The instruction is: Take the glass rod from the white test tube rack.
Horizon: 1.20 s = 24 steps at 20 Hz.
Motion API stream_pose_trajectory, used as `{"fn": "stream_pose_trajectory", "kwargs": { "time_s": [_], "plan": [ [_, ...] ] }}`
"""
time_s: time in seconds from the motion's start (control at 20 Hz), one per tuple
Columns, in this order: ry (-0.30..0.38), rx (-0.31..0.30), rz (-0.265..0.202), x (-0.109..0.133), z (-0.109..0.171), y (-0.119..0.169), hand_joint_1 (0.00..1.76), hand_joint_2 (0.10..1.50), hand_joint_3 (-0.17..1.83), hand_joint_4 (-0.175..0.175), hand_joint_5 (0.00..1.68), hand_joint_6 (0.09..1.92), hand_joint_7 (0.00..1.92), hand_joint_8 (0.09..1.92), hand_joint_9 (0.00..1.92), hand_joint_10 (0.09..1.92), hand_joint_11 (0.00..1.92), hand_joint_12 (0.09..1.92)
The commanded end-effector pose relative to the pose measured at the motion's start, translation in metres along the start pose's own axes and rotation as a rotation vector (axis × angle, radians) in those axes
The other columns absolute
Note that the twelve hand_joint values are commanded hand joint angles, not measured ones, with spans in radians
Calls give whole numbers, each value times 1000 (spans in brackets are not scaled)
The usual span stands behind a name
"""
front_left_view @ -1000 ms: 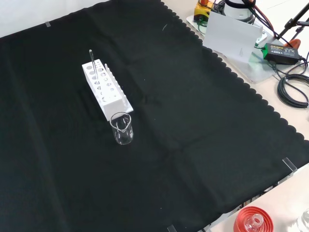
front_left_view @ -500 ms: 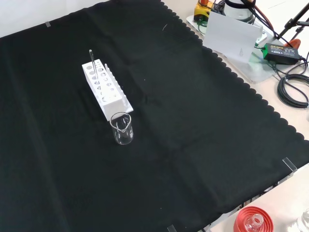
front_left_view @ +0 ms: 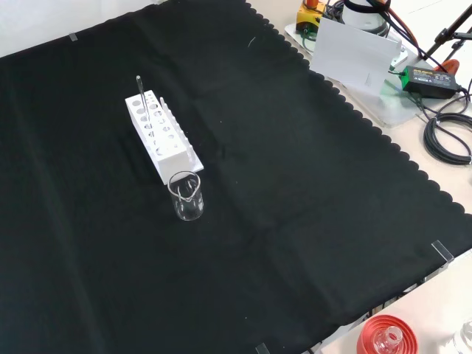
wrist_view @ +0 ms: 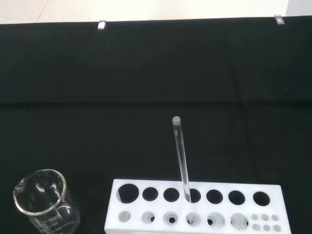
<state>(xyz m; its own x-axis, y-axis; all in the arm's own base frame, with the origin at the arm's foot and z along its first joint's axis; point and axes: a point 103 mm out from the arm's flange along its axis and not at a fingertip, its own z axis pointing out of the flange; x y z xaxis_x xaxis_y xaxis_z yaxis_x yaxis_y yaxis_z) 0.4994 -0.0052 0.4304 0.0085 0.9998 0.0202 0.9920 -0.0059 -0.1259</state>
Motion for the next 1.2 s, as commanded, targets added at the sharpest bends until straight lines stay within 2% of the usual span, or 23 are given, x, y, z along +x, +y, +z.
{"fn": "stream_pose_trajectory", "kwargs": {
  "time_s": [0.05, 0.35, 1.2],
  "plan": [
    [2, 23, -3, 3, 10, 13, 433, 915, 408, -66, 197, 87, 116, 827, 348, 929, 305, 1434],
    [-5, 49, -10, 6, 24, 25, 430, 918, 409, -68, 206, 87, 132, 831, 358, 927, 312, 1434],
    [9, 91, -25, -11, 60, 50, 426, 923, 410, -72, 220, 87, 153, 834, 370, 922, 319, 1431]
  ]
}}
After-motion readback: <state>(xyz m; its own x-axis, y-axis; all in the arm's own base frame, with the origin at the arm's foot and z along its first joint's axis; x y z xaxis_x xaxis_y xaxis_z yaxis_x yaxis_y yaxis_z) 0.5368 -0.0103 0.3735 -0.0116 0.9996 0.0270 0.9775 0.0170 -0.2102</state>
